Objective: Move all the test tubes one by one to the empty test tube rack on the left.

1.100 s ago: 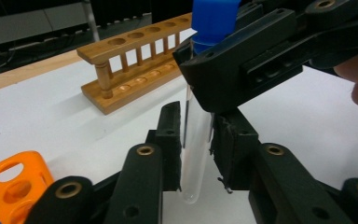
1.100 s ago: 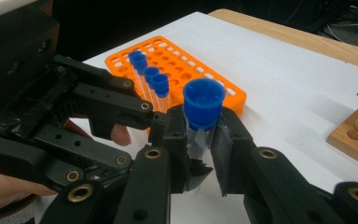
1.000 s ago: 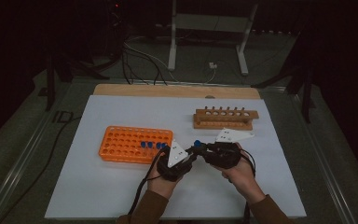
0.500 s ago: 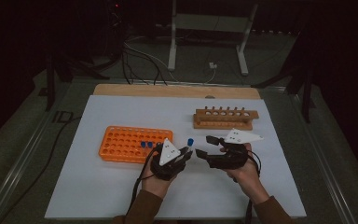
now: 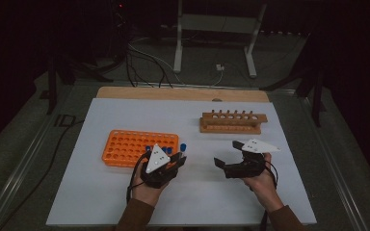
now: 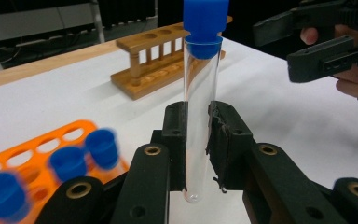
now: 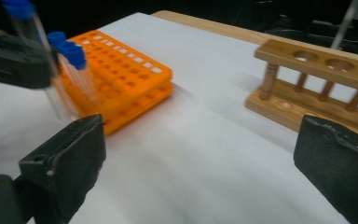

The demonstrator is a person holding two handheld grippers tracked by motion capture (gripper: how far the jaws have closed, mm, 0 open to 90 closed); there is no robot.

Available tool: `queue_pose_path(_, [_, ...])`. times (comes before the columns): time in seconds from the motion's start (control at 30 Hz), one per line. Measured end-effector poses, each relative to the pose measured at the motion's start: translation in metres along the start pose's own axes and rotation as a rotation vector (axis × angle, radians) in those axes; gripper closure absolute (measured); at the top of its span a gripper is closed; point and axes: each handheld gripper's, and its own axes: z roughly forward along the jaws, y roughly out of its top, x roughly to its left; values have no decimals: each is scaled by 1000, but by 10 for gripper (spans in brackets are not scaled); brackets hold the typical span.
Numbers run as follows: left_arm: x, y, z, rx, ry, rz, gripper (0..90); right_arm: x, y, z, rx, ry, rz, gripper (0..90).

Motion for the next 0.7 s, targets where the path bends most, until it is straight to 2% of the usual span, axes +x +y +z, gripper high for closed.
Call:
queue_pose_path(0.33, [23, -9, -31, -25, 14, -23, 772, -8, -10, -12, -13, -49, 5, 3])
queue_pose_path(0.7, [43, -12, -53, -43, 46, -41, 771, -12, -15, -20, -27, -62, 23, 3])
